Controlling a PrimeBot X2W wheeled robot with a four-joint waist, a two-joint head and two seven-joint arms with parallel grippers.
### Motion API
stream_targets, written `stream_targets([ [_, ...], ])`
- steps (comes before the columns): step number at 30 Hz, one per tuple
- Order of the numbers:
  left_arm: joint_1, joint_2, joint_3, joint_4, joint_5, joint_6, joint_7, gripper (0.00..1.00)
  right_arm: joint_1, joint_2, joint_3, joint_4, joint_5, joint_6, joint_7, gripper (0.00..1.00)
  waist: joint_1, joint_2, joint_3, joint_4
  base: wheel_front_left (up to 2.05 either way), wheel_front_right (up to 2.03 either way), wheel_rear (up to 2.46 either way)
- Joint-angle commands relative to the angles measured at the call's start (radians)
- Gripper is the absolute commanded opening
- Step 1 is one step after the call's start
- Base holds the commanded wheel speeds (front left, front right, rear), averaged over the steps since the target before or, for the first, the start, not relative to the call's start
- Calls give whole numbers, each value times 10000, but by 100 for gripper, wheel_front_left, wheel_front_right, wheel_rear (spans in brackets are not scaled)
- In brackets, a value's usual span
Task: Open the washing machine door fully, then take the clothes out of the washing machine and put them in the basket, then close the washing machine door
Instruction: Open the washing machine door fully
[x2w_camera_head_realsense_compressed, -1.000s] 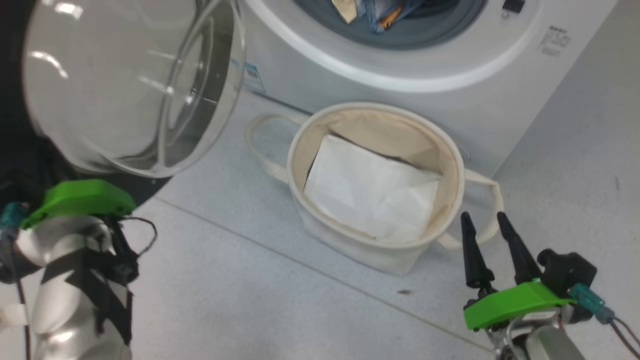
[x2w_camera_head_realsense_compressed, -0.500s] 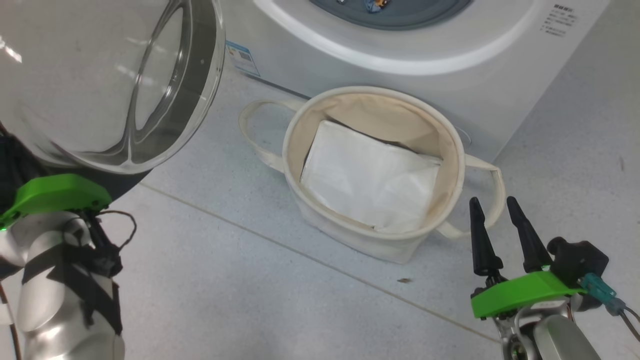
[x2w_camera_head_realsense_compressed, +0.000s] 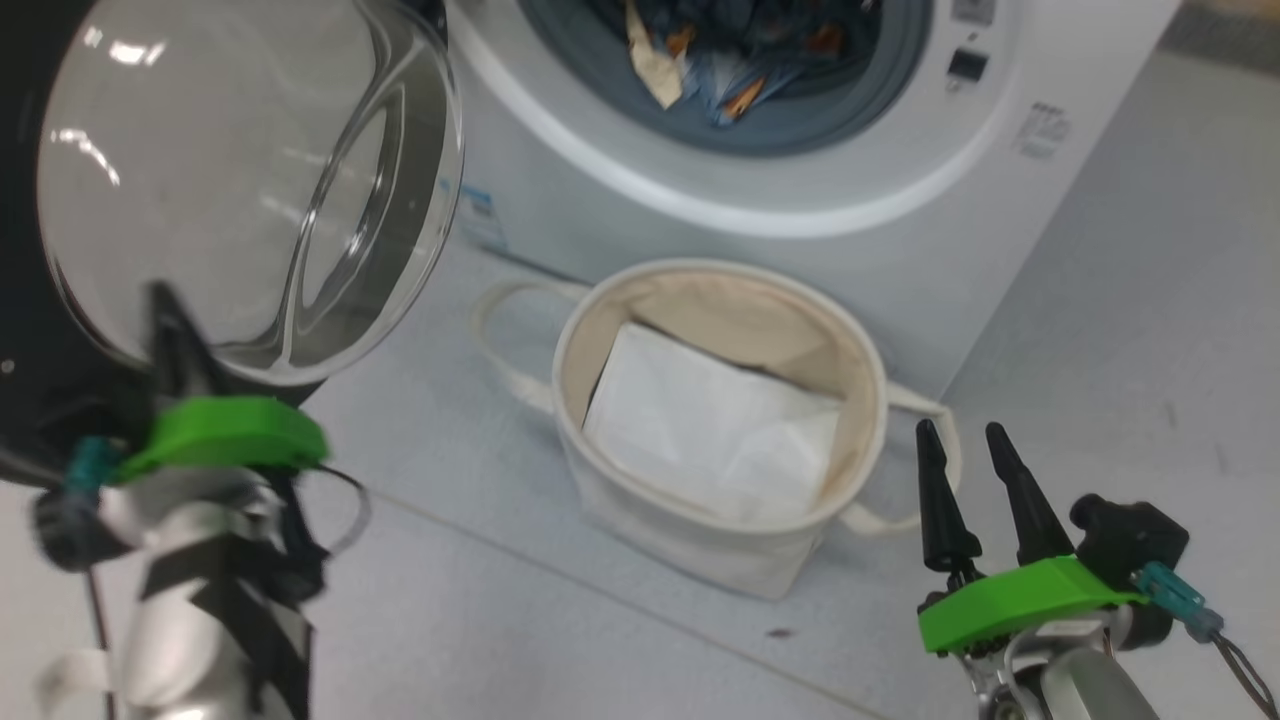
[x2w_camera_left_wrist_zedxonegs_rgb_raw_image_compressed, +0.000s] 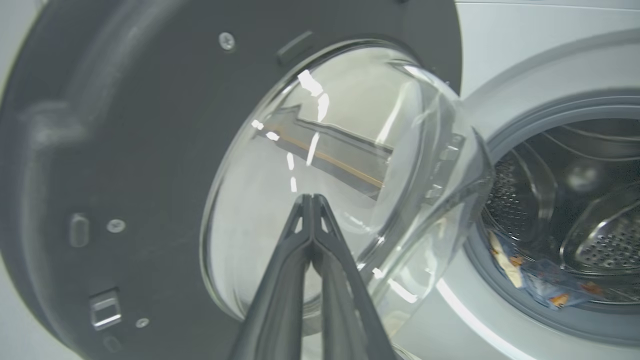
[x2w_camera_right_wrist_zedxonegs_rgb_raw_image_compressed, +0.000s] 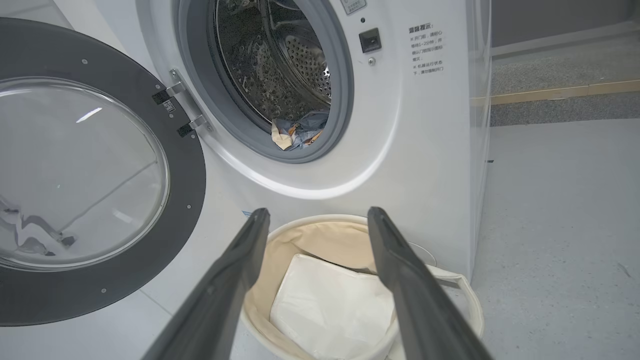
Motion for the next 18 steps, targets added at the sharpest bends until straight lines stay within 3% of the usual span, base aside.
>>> stream_targets([
  [1, 58, 266, -153, -450, -257, -117, -46, 0, -6, 136, 132, -330, 65, 10, -121, 100, -1, 0, -534, -235, 0, 0, 0],
  [9, 1339, 263, -2263, -1146, -858, -58, -46, 0, 816, 330, -464, -790, 392, 10, -124, 100, -1, 0, -1850, -913, 0, 0, 0],
  [18, 2166, 263, -3963, -1655, -1267, -343, -46, 0, 1321, 340, -738, -1491, 720, 10, -125, 100, -1, 0, -2143, -1618, 0, 0, 0],
])
